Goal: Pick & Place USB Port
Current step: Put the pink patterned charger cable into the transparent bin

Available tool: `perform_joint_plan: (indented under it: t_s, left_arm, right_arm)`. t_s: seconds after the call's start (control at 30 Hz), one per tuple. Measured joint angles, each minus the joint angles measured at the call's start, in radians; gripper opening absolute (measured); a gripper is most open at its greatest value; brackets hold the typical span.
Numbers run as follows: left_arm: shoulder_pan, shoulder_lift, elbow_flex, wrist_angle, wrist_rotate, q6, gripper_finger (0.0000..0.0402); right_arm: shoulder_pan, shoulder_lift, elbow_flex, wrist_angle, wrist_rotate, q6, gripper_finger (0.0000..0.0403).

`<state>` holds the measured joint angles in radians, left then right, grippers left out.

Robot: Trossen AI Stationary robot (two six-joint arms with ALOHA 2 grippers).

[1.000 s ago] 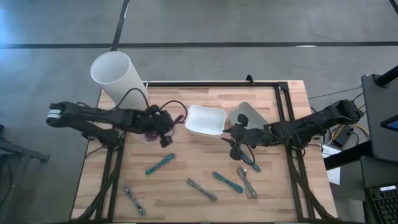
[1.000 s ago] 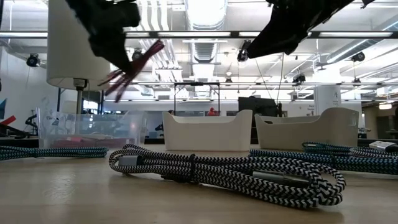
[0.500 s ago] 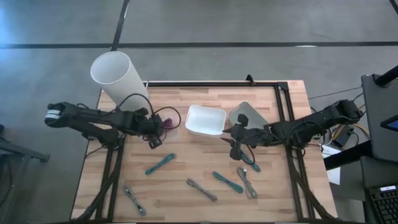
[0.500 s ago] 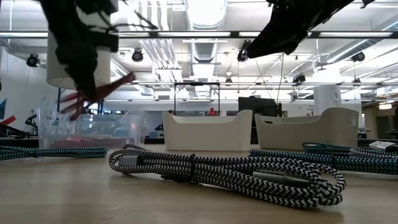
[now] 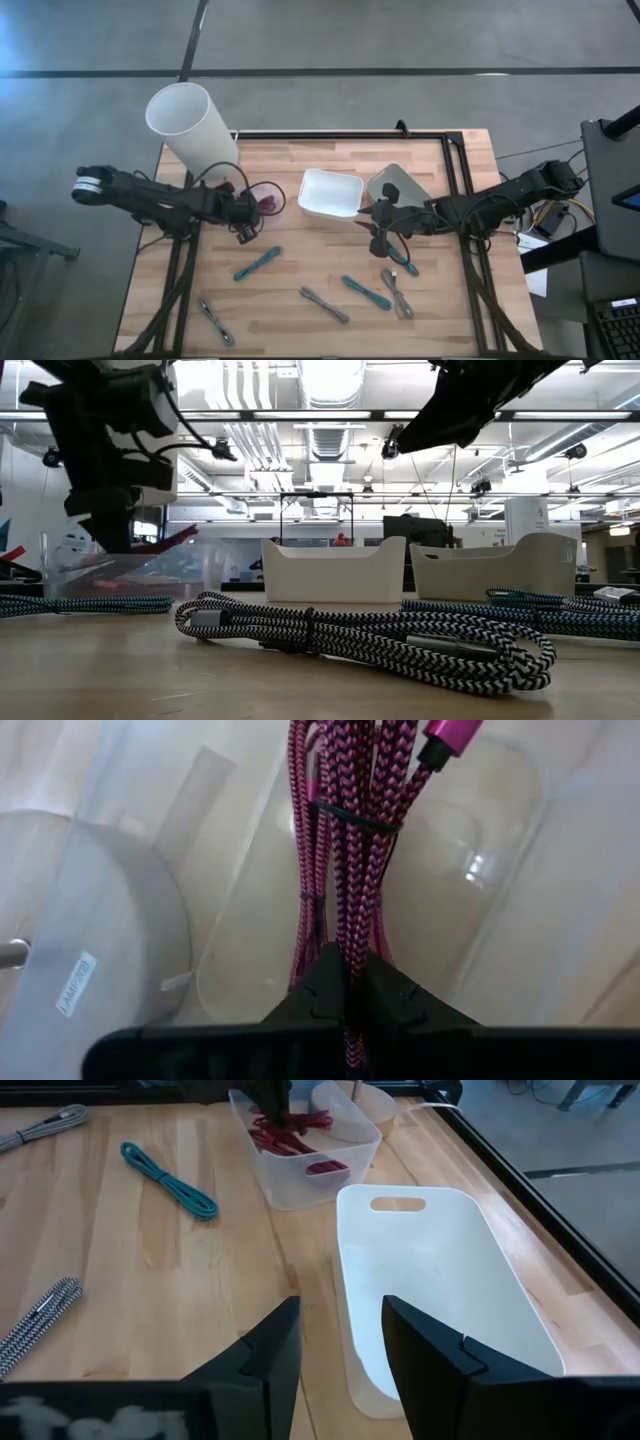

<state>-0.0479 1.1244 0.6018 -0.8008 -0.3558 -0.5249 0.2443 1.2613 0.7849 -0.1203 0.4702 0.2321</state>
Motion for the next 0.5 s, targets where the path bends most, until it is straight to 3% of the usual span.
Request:
perform_joint_plan:
  t_s: [0.5]
  left_arm:
    - [0.001, 0.0, -0.079, 0.148, -0.036, -0.037, 0.0093]
  right_arm:
    - [0.0, 0.0, 0.0, 0.005, 0.0, -0.001, 0.0131]
